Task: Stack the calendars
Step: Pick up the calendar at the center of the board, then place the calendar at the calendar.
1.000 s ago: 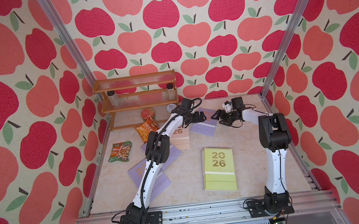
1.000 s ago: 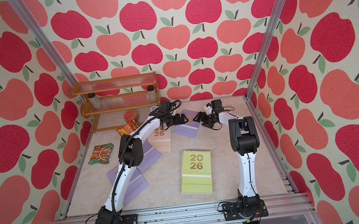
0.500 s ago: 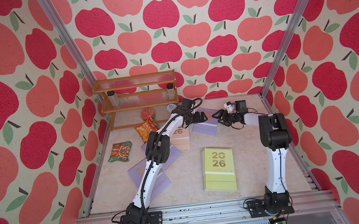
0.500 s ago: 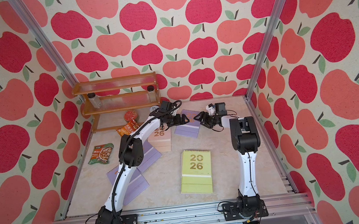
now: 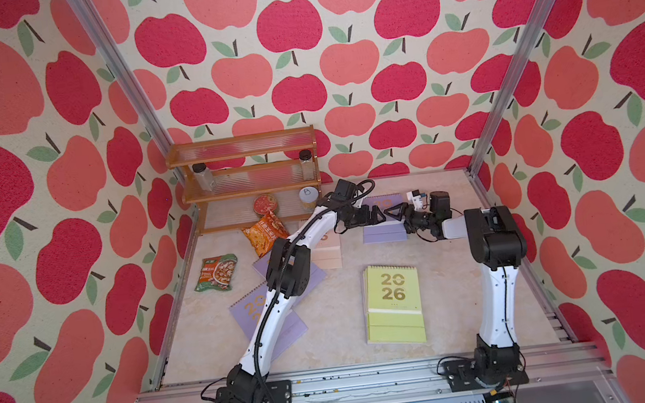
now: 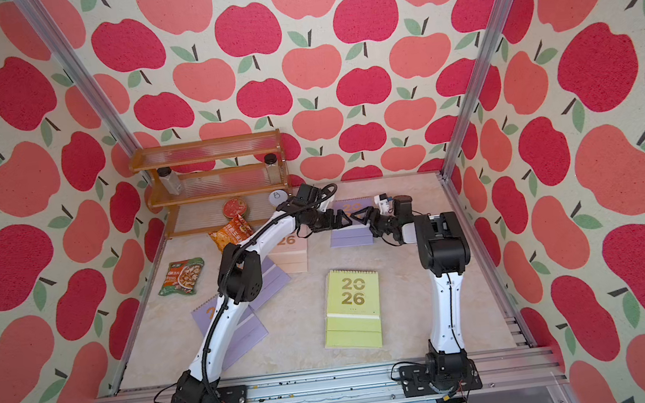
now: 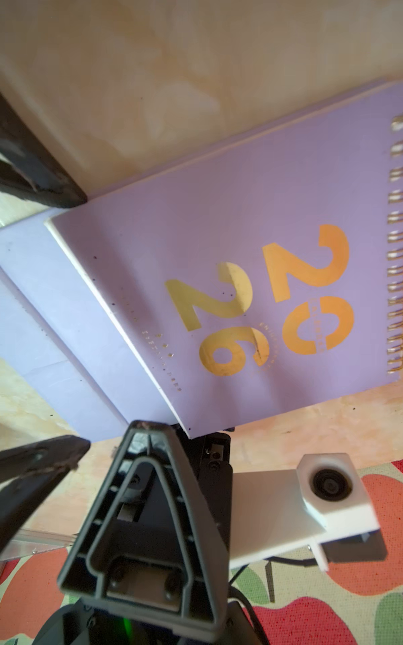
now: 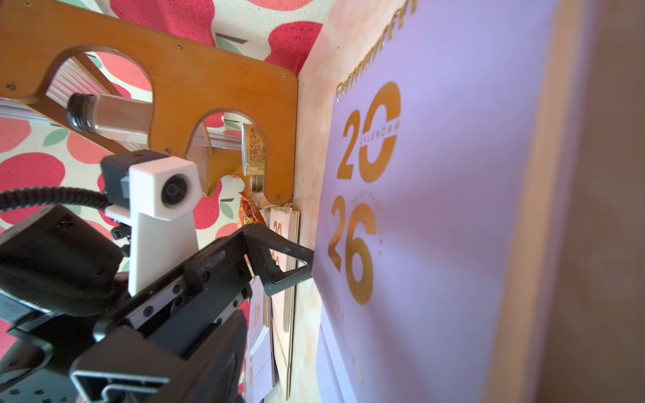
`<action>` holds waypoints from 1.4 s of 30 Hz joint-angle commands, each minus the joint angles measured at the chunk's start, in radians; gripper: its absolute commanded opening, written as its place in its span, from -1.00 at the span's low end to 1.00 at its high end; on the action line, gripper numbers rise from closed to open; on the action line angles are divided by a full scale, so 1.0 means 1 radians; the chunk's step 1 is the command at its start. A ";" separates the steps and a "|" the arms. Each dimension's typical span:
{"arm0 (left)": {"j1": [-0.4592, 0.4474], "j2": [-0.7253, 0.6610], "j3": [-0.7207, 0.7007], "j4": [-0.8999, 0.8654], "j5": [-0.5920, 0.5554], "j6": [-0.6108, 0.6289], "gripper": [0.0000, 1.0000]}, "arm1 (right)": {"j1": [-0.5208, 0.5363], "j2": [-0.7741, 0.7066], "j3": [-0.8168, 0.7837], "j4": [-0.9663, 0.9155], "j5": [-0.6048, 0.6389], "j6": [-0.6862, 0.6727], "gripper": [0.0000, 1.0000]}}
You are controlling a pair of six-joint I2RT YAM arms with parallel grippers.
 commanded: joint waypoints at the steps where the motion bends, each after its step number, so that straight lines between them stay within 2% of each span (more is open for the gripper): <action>1: -0.003 -0.016 -0.043 0.014 0.038 0.011 0.99 | -0.016 0.004 -0.065 -0.004 0.018 0.016 0.48; 6: 0.001 -0.050 -0.096 0.047 0.047 0.006 0.99 | -0.040 -0.047 -0.101 -0.021 0.056 -0.018 0.37; 8: 0.007 -0.067 -0.116 0.063 0.056 -0.003 0.99 | -0.043 -0.068 -0.110 -0.038 0.065 -0.038 0.15; 11: 0.023 -0.101 -0.167 0.114 0.089 -0.032 0.99 | -0.047 -0.097 -0.122 -0.067 0.084 -0.069 -0.38; 16: 0.058 -0.203 -0.286 0.222 0.130 -0.078 0.99 | -0.047 -0.152 -0.148 -0.128 0.114 -0.126 -1.00; 23: 0.134 -0.418 -0.509 0.421 0.211 -0.170 0.99 | -0.047 -0.292 -0.189 -0.218 0.106 -0.197 -1.00; 32: 0.168 -0.742 -0.732 0.490 0.217 -0.146 0.99 | -0.046 -0.616 -0.212 -0.438 0.061 -0.335 -1.00; 37: 0.186 -0.855 -0.861 0.600 0.255 -0.211 0.99 | -0.012 -0.755 -0.222 -0.509 0.010 -0.362 -1.00; 42: 0.203 -0.916 -0.942 0.702 0.271 -0.278 0.99 | 0.018 -0.832 -0.257 -0.531 -0.053 -0.353 -1.00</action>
